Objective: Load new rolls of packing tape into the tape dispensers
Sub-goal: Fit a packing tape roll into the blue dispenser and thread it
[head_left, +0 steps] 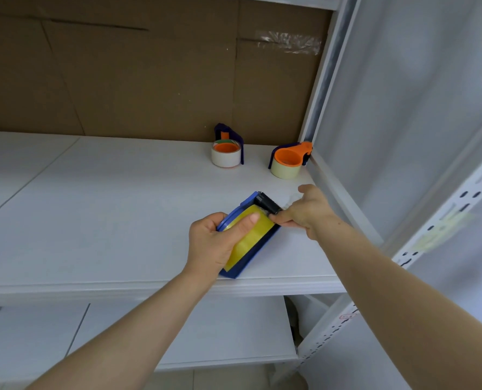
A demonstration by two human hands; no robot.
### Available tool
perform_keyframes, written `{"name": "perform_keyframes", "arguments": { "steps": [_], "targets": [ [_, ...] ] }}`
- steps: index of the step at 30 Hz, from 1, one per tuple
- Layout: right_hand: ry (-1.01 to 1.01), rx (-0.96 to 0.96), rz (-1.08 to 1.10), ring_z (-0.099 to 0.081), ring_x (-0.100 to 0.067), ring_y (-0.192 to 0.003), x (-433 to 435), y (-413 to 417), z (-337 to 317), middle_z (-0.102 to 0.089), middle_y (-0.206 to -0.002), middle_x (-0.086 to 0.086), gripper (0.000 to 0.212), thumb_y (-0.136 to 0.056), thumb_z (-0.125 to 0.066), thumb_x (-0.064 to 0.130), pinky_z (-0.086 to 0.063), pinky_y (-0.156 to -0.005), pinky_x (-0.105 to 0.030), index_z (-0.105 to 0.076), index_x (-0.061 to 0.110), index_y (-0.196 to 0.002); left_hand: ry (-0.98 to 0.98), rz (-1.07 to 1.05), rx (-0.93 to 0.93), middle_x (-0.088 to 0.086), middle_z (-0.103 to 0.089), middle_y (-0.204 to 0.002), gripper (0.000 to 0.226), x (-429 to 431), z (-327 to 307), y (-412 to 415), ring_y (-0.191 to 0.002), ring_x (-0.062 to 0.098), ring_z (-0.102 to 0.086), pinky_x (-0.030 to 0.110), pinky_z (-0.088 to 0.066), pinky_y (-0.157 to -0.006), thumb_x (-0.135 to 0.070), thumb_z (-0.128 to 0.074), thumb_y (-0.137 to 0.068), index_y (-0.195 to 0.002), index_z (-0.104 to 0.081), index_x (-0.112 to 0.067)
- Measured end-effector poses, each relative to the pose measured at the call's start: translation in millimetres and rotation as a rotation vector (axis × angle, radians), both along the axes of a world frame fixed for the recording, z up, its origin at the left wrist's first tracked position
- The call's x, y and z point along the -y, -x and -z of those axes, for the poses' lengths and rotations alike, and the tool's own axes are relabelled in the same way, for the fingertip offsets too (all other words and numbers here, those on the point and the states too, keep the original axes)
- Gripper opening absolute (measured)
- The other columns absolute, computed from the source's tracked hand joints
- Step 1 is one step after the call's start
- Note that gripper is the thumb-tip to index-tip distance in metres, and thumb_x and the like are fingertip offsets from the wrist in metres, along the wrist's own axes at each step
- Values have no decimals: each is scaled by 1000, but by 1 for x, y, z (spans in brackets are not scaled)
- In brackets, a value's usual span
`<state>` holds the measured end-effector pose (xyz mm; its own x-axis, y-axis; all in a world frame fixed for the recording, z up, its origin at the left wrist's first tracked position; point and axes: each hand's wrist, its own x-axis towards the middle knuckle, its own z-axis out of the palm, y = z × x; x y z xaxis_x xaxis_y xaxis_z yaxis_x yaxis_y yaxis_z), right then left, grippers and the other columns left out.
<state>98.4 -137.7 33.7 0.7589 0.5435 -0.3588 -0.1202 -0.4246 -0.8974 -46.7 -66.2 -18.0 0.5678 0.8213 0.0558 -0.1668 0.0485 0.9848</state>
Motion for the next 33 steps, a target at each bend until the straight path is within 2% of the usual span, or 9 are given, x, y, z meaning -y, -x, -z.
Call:
{"name": "perform_keyframes", "arguments": {
  "steps": [2,6,12,17,20,23,27,30,33],
  "targets": [
    [-60,51,4,-55,-37,-114,-2,-2,-1,-41,-140,-19,88,-72,-71,-13,-55,-81,-38,-26,12,-143,-11,-4,12,7,-38,-54,47,-2,0,2,-51,17,-41,24,-37,-50,-38,-78,-54,-59,-49,-2],
    [-113,97,3,-42,-37,-128,-5,-2,-11,-32,-146,-17,98,-68,-73,-15,-46,-98,-52,-22,16,-146,-7,-9,22,10,-36,-58,47,-6,1,5,-55,19,-41,26,-36,-53,-38,-78,-54,-58,-47,-3],
    [1,420,-49,-49,-31,-123,-11,2,-19,-47,-132,-16,107,-60,-85,0,-43,-103,-47,-24,16,-146,19,3,3,15,-42,-63,50,-10,1,5,-59,24,-46,28,-39,-55,-41,-81,-54,-55,-47,-4],
    [-138,490,7,-50,-18,-102,-12,7,-15,-50,-114,-7,87,-69,-79,-3,-47,-94,-33,-32,17,-140,22,20,-13,15,-44,-61,63,-15,-3,4,-56,23,-47,30,-41,-58,-56,-77,-51,-59,-51,1],
    [-248,570,103,-54,-19,-103,-15,8,-10,-52,-111,-2,81,-72,-76,-2,-49,-90,-31,-34,20,-139,19,81,-45,18,-51,-66,77,-16,-4,6,-62,25,-54,32,-45,-62,-68,-71,-50,-64,-55,6],
    [-339,584,142,-55,-25,-112,-19,8,-6,-51,-106,1,81,-72,-75,-1,-48,-99,-39,-35,24,-138,70,177,-36,14,-61,-68,56,-23,-5,12,-65,20,-60,25,-48,-62,-53,-76,-64,-73,-60,0],
    [-394,611,124,-56,-20,-106,-20,8,-7,-55,-104,-2,81,-72,-74,-4,-52,-92,-44,-36,24,-137,50,273,-19,-5,-63,-55,21,-28,-5,19,-52,3,-59,12,-45,-52,-28,-59,-66,-68,-60,-7],
    [-449,655,101,-57,-5,-94,-19,10,-7,-57,-87,4,78,-72,-72,-7,-54,-87,-48,-39,26,-135,41,271,8,12,-60,-71,43,-29,-2,21,-64,16,-58,19,-46,-58,-31,-63,-70,-81,-59,10],
    [-480,676,96,-60,-13,-91,-15,8,-6,-51,-77,13,75,-73,-71,-8,-53,-86,-48,-43,31,-130,25,219,9,18,-56,-79,63,-29,-2,21,-72,24,-54,27,-43,-63,-41,-65,-71,-88,-55,19]
  ]
}}
